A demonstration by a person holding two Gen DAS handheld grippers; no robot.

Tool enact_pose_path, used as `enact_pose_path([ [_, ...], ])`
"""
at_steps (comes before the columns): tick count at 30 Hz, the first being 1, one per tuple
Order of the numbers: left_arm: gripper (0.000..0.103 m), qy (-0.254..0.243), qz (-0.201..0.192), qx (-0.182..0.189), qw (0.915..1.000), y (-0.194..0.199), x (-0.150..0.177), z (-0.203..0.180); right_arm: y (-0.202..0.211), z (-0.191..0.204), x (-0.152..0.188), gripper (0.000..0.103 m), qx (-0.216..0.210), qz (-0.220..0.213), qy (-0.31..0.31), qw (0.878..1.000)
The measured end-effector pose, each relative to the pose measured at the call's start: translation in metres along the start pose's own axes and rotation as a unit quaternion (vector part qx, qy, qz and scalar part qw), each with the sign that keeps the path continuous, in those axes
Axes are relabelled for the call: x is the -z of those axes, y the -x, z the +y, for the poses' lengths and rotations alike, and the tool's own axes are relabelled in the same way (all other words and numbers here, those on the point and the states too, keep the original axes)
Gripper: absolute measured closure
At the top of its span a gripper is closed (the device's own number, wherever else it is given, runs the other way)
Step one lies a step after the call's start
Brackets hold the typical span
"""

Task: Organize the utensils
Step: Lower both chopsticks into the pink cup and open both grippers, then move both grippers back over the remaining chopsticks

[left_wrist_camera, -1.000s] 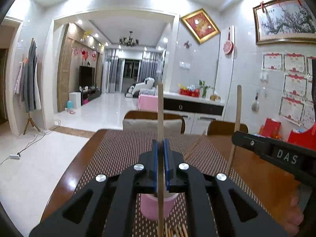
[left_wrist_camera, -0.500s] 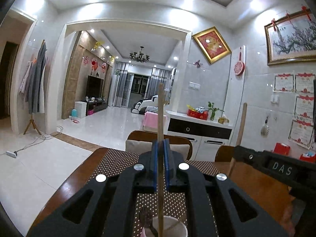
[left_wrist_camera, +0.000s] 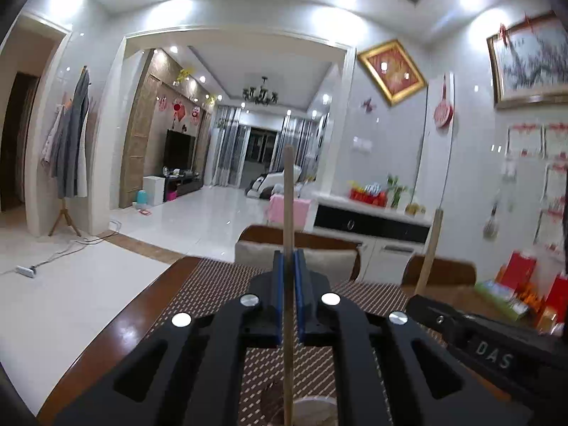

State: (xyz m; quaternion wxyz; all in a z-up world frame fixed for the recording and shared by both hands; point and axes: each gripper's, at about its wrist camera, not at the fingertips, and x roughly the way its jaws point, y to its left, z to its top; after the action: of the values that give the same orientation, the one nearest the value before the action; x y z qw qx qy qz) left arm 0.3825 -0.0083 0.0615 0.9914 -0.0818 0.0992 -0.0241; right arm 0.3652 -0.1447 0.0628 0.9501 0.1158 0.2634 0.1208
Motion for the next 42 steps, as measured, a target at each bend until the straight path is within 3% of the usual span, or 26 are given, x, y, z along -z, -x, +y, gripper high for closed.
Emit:
enact_pose_path([
  [7,0.091,-0.066,0.058,-0.028,0.9958,-0.002,0.043,0.004,-0.008,-0.003,0.041,0.096,-0.023,0.078,0.02,0.997],
  [10,0.074,-0.081,0.065,-0.027,0.9942,0.008,0.054,0.006,-0.002,-0.003,0.049,0.096,-0.023,0.09,0.029,0.995],
  [17,0.06,-0.094,0.077,-0.027,0.9923,0.035,0.062,0.018,0.021,0.001,0.056,0.095,-0.021,0.09,0.033,0.995],
  [21,0.05,-0.102,0.07,-0.031,0.9918,0.053,0.063,0.017,0.035,0.002,0.065,0.082,-0.016,0.087,0.034,0.995],
  [22,0.049,-0.103,0.071,-0.032,0.9916,0.056,0.065,0.017,0.038,0.002,0.067,0.08,-0.015,0.088,0.034,0.995],
  [26,0.047,-0.103,0.081,-0.03,0.9909,0.076,0.071,0.021,0.053,0.004,0.079,0.054,-0.008,0.084,0.033,0.996],
  [31,0.041,-0.11,0.09,-0.028,0.9895,0.098,0.08,0.023,0.066,0.004,0.091,0.054,-0.005,0.093,0.033,0.995],
  [42,0.039,-0.111,0.136,-0.023,0.9841,0.126,0.103,0.029,0.082,-0.005,0.129,0.048,0.02,0.126,0.036,0.991],
])
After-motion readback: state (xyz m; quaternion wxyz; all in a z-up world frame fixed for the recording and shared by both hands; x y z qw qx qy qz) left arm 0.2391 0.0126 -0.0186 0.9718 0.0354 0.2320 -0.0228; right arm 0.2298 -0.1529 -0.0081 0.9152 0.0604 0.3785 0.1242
